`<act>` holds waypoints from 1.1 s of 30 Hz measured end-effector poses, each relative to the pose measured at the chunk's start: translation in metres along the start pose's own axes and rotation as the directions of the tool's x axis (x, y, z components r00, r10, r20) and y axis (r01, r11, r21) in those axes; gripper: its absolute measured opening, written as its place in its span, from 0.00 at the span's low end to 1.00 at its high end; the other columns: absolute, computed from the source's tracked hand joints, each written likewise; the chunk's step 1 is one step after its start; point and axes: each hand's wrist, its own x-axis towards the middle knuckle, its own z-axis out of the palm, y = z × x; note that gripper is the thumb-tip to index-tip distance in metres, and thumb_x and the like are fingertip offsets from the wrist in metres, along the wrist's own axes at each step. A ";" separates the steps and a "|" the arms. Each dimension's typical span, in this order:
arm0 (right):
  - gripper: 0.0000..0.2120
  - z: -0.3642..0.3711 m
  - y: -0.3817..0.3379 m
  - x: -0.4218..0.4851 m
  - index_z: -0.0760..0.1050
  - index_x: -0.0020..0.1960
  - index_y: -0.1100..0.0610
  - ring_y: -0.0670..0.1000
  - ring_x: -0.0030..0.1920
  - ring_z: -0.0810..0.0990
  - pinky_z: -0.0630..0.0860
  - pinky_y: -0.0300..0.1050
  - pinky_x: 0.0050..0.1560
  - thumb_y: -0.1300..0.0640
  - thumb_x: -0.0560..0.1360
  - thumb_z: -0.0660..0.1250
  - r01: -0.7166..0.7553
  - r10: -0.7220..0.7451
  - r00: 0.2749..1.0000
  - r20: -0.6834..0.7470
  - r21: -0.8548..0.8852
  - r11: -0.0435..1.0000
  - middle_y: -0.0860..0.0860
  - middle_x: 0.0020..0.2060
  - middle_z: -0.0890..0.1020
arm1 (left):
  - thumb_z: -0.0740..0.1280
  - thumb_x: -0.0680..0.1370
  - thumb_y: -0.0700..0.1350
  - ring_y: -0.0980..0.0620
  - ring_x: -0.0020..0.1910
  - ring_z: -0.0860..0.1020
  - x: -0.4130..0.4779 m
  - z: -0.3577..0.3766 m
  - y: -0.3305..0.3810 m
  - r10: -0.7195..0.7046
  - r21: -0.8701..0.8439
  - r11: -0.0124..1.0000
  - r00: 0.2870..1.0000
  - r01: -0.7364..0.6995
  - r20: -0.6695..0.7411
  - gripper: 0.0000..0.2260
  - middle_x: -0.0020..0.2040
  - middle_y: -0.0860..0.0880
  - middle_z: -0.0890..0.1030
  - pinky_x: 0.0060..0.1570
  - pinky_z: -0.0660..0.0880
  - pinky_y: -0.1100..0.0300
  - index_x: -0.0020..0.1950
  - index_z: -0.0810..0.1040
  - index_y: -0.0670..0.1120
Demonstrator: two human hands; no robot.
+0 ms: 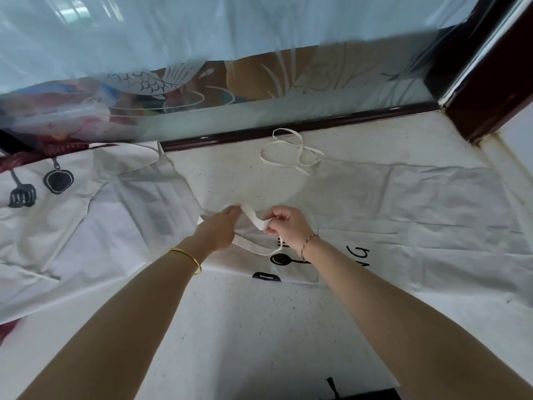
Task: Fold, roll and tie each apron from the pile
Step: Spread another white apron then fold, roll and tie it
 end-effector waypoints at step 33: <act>0.07 -0.049 0.032 0.000 0.68 0.48 0.62 0.52 0.30 0.75 0.76 0.40 0.26 0.73 0.74 0.58 -0.469 0.534 0.770 -0.350 0.258 0.845 0.58 0.37 0.75 | 0.64 0.75 0.38 0.47 0.44 0.76 -0.023 -0.019 -0.023 0.165 0.455 0.889 0.963 -0.052 -0.214 0.08 0.50 0.46 0.77 0.39 0.71 0.57 0.54 0.75 0.44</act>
